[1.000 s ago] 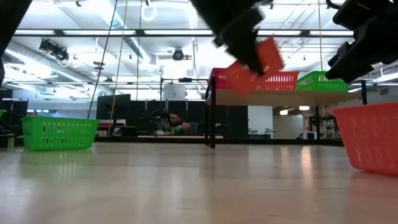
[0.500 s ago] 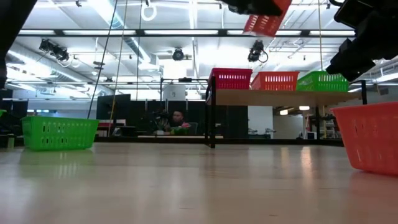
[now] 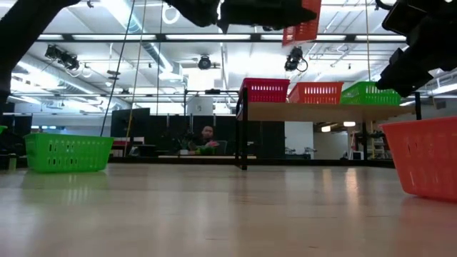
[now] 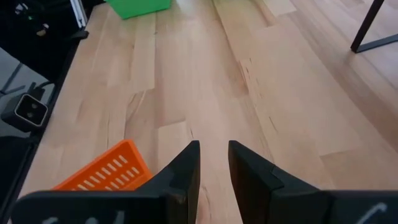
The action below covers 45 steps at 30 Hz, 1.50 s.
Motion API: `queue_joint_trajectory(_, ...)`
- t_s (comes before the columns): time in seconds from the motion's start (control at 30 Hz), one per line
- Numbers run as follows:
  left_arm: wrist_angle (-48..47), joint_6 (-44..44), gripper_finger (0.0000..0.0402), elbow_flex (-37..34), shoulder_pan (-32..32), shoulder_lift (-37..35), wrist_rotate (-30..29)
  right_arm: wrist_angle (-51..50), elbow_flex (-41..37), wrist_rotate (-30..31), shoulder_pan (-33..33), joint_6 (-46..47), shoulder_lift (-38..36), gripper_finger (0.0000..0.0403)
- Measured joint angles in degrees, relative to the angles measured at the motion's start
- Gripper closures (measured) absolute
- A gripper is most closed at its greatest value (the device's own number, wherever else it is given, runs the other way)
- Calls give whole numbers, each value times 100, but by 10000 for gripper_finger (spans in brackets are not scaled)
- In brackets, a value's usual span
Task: Stack baskets on shelf by color
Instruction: Stack the left orange bin on top of the orange bin on the shelf
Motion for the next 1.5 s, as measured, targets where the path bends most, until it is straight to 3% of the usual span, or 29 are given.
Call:
queue_joint_trajectory(0.33,-555,427,392,-2,45,138,-198,179,0,43,-137,33,-7,313)
queue_joint_trajectory(0.67,-1181,613,386,0,78,138,-321,170,275,45,-627,-647,-104,313)
queue_joint_trajectory(0.8,-1478,701,383,0,78,136,-322,-839,1193,325,-761,-1294,-219,313)
queue_joint_trajectory(0.97,-1835,1093,396,0,36,136,-326,-2656,2849,1324,-908,-1606,-237,313)
queue_joint_trajectory(1.17,-1846,1874,387,0,-87,136,-325,-3593,4570,2222,-1319,-2124,-233,313)
queue_joint_trajectory(1.33,-1985,3127,394,0,-207,136,-321,-4074,5775,2196,-1968,-2677,-142,308)
queue_joint_trajectory(1.5,-2252,3928,393,5,-252,132,-321,-4861,6639,1833,-2570,-2717,211,268)
